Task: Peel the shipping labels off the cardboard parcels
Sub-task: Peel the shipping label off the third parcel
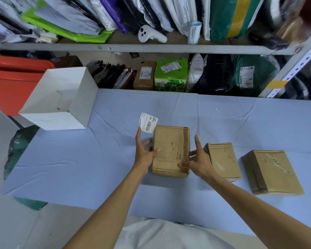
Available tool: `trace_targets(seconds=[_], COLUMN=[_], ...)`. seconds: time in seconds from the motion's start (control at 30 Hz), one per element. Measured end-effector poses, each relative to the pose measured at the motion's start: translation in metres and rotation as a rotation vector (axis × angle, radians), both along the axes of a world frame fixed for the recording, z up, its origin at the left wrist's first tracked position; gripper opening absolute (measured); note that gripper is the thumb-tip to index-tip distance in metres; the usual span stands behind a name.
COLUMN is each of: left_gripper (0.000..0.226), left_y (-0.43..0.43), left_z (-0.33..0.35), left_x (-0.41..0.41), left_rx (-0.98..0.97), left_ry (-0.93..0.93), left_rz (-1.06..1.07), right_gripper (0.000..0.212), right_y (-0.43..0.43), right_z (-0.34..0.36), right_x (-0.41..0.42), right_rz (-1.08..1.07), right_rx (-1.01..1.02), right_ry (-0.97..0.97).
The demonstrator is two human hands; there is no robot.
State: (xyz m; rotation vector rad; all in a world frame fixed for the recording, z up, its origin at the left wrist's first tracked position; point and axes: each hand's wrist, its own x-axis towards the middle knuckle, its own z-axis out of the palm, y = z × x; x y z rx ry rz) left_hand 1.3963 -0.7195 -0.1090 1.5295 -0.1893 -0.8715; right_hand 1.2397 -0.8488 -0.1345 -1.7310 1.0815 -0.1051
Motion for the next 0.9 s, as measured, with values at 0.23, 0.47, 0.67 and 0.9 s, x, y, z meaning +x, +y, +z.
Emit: trace_targets(seconds=[0.23,0.47,0.67,0.9], left_gripper=[0.113,0.114,0.108,0.111], left_y=[0.004,0.008,0.014,0.019], left_z=[-0.004,-0.009,-0.012,-0.015], left_x=[-0.002,-0.006,-0.006,-0.008], left_rx=[0.06,0.034,0.052,0.038], left_ry=[-0.064,-0.039,-0.033,-0.008], left_rz=[-0.04,-0.059,-0.096,-0.108], right_gripper=[0.129,0.152,0.104,0.084], right_y=[0.007,0.012,0.008,0.007], right_z=[0.01,0.019,0.022,0.022], right_x=[0.005,0.021,0.019,0.015], right_rz=[0.074,0.109,0.034,0.038], right_rx=[-0.138,-0.297,-0.308,-0.347], right_ry=[0.014,0.189,0.14,0.187])
